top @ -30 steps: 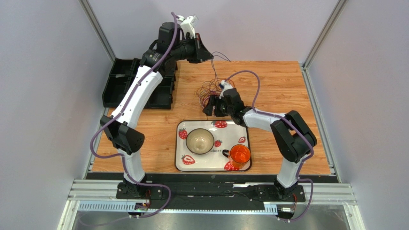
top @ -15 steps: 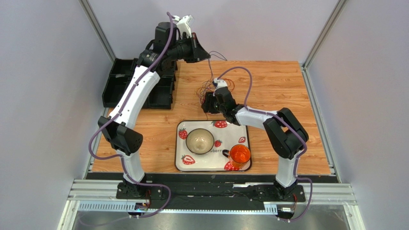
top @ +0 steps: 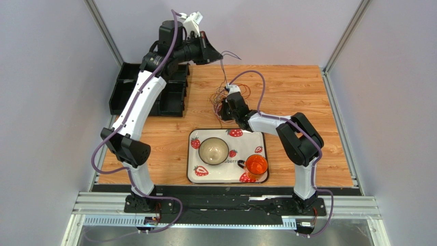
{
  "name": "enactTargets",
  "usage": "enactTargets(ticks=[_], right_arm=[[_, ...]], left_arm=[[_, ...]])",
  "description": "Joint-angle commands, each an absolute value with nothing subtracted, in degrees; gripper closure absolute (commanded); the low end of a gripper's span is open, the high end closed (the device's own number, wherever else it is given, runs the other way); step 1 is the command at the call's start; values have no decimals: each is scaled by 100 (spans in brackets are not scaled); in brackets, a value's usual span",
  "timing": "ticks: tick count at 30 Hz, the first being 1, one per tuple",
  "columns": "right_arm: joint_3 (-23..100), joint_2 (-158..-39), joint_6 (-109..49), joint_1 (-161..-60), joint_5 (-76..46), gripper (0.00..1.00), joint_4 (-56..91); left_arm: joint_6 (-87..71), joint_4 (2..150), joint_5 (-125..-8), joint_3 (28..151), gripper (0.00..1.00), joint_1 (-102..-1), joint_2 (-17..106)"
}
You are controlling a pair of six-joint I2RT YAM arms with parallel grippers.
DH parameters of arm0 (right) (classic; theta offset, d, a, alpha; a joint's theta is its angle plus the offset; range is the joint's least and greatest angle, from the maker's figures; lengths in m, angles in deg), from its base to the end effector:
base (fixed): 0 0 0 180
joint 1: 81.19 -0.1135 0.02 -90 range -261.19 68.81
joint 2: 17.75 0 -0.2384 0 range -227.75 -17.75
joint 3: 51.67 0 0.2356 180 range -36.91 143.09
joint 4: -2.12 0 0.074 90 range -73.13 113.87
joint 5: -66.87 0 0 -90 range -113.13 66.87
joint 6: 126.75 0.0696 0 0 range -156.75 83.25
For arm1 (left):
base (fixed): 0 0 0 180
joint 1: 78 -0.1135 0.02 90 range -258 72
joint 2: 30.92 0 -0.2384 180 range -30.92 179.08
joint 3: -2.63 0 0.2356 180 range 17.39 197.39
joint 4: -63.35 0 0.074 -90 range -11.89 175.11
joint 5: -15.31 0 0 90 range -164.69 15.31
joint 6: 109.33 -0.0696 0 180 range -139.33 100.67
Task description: Untangle the cables
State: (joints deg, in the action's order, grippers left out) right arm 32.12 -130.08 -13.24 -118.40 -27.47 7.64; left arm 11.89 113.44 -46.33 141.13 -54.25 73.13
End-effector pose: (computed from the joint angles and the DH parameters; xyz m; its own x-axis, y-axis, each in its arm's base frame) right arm 0.3507 0.2597 0.1411 -0.6296 0.0213 -0.7766 -0.3292 0.8981 0.2916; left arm 0.3550 -0.1923 0.4416 -0.6117 -0.2291 -0.7571 0.5332 0.5875 -0.6086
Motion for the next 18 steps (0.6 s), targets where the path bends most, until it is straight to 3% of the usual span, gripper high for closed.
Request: enactTargets(ticks=[1,8,18], right_arm=[[3393,-13016,-1504,-11837,-2998,100,799],[3410,-13007,-1346,-11564,-2998,100,1088],[3699,-12990,-1346,-11318,-2946,100,1590]], left_arm=[[1232,11483,-4463,15121,100,-5567,7006],[1345,11608,-4656,16469,100,-6233,6700],[696,10966,-5332,15415,100,-6710,5521]])
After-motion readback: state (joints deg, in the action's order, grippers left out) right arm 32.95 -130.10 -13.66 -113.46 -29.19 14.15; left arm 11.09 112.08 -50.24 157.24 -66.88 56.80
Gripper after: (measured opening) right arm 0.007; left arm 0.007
